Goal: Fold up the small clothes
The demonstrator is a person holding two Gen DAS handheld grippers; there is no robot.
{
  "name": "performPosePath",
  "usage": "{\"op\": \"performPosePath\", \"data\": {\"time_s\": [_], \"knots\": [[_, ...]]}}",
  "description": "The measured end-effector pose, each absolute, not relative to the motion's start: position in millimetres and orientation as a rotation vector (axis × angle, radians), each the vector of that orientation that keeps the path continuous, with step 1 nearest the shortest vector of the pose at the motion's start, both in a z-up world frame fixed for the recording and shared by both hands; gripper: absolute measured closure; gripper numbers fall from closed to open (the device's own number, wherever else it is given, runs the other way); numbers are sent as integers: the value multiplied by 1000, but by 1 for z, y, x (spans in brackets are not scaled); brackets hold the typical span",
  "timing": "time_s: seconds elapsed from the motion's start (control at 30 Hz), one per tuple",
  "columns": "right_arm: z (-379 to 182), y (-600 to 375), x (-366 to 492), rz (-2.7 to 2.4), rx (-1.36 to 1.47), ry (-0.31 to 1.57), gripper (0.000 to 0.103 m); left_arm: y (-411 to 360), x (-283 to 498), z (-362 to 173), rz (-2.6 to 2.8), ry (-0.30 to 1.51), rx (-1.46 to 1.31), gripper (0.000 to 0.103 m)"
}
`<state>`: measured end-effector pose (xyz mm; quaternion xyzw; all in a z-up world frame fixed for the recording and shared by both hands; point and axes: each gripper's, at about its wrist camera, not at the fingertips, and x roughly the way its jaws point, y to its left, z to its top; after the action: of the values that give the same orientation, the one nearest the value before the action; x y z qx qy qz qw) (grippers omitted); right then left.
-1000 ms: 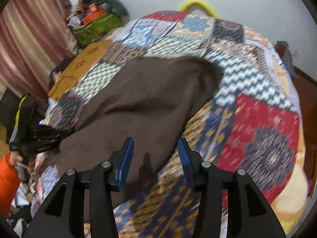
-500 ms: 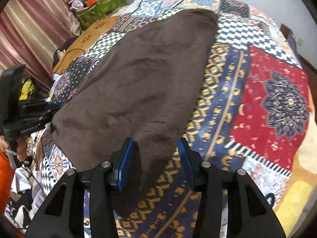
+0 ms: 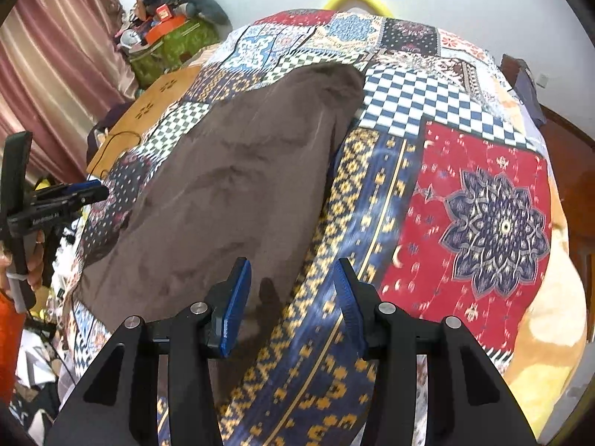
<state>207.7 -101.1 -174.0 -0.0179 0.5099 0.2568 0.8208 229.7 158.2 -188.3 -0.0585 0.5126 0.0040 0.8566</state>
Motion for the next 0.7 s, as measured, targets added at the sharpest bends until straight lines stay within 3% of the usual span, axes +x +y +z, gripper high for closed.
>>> {"op": "performPosePath", "data": {"time_s": [0.57, 0.63, 0.67, 0.7], "knots": [[-208, -88, 247, 573, -33, 1128, 61, 155, 297, -250, -82, 1192, -318, 59], [-207, -85, 248, 588, -36, 1107, 73, 150, 300, -249, -110, 1182, -314, 59], [-207, -85, 249, 594, -41, 1104, 89, 148, 302, -249, -119, 1177, -306, 63], [-208, -84, 250, 596, -40, 1108, 97, 143, 305, -249, -128, 1173, -288, 71]]}}
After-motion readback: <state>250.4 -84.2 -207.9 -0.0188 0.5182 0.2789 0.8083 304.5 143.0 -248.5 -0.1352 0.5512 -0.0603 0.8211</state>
